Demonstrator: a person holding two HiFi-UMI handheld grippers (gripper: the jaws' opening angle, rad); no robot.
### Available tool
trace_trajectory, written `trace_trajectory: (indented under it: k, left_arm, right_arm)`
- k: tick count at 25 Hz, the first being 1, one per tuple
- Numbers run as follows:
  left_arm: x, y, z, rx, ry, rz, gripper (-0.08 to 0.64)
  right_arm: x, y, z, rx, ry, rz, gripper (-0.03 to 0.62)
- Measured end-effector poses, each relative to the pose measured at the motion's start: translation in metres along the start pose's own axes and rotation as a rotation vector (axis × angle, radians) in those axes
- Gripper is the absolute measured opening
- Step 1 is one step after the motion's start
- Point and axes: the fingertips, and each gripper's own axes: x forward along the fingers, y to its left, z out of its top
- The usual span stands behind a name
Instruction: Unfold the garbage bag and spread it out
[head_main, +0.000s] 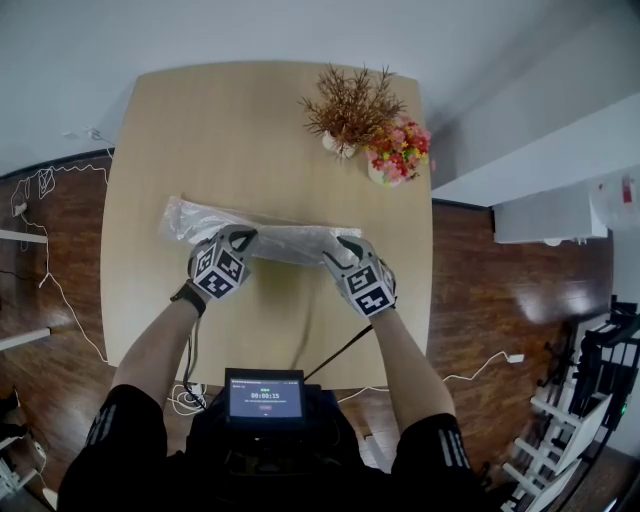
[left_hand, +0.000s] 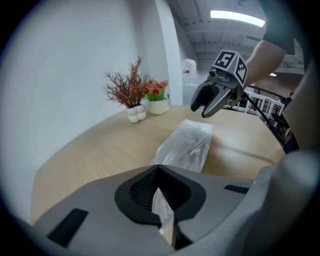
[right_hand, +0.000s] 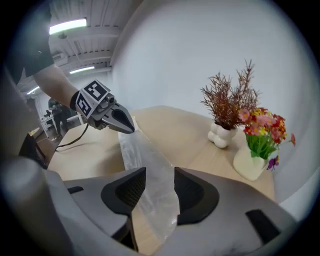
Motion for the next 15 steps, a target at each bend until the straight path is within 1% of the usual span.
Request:
trace_trajectory:
  k: [2,6,10,15]
  left_arm:
    - [-0.008,-0.004,0.004,0.019,-0.022,0.012,0.002]
    - [-0.018,-0.013,0.010,0.077,-0.050,0.028,0.001]
    - [-0.026,-0.020,0.010,0.093,-0.070,0.034,0.001]
    - [-0.030,-0.035,0.006,0.148,-0.072,0.034,0.001]
  right_arm:
    - [0.006,0.008,0.013,-0.055,0.001,0.019,0.202]
    - [0.025,0.028,0.027,-0.208,0.031,0.066,0.202]
    - [0.044,0.047,0.042,-0.333,0.058,0.115,0.202]
    - [0.065,0.072,0.048,-0.483,0.123,0.180,0.195]
